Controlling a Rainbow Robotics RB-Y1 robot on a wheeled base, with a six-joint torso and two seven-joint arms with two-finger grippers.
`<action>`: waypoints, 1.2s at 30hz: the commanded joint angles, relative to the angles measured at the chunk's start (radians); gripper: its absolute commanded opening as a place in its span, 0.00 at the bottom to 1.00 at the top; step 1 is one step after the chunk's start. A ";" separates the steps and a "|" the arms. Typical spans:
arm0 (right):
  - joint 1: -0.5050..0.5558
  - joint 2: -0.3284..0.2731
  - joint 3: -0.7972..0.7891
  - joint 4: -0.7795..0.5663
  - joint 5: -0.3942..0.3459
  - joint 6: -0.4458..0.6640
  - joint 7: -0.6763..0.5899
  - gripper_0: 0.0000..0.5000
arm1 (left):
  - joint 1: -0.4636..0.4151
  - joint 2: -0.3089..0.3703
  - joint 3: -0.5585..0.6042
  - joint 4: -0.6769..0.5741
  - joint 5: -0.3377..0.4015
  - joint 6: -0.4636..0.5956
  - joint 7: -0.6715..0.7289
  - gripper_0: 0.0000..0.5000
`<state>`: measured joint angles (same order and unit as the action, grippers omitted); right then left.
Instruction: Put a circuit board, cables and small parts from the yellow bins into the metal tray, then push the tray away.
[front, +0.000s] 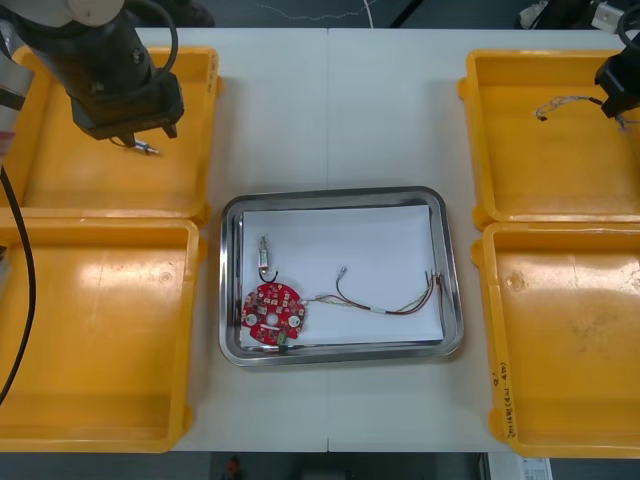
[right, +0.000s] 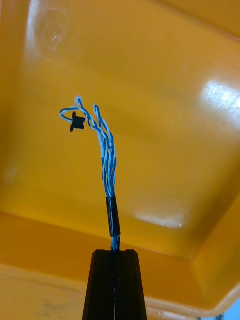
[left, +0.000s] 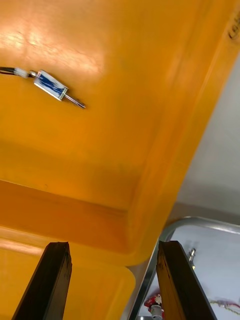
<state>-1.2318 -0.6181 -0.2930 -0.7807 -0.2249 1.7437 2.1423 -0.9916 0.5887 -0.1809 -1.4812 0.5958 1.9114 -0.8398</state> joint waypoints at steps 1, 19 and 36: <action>0.089 -0.045 -0.029 -0.223 -0.024 0.109 -0.052 0.00 | -0.081 0.039 0.066 0.072 -0.068 0.008 0.038 1.00; 0.322 -0.045 0.006 -0.718 -0.255 0.176 -0.067 0.00 | -0.145 0.039 0.172 0.288 -0.148 0.006 0.110 1.00; 0.417 -0.046 0.253 -1.057 -0.573 0.176 -0.068 0.00 | -0.156 -0.035 0.175 0.458 -0.185 -0.262 0.192 1.00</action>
<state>-0.8172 -0.6246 -0.0956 -1.7882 -0.7649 1.9165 2.1093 -1.0846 0.5745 -0.0341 -1.0267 0.4230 1.6857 -0.7371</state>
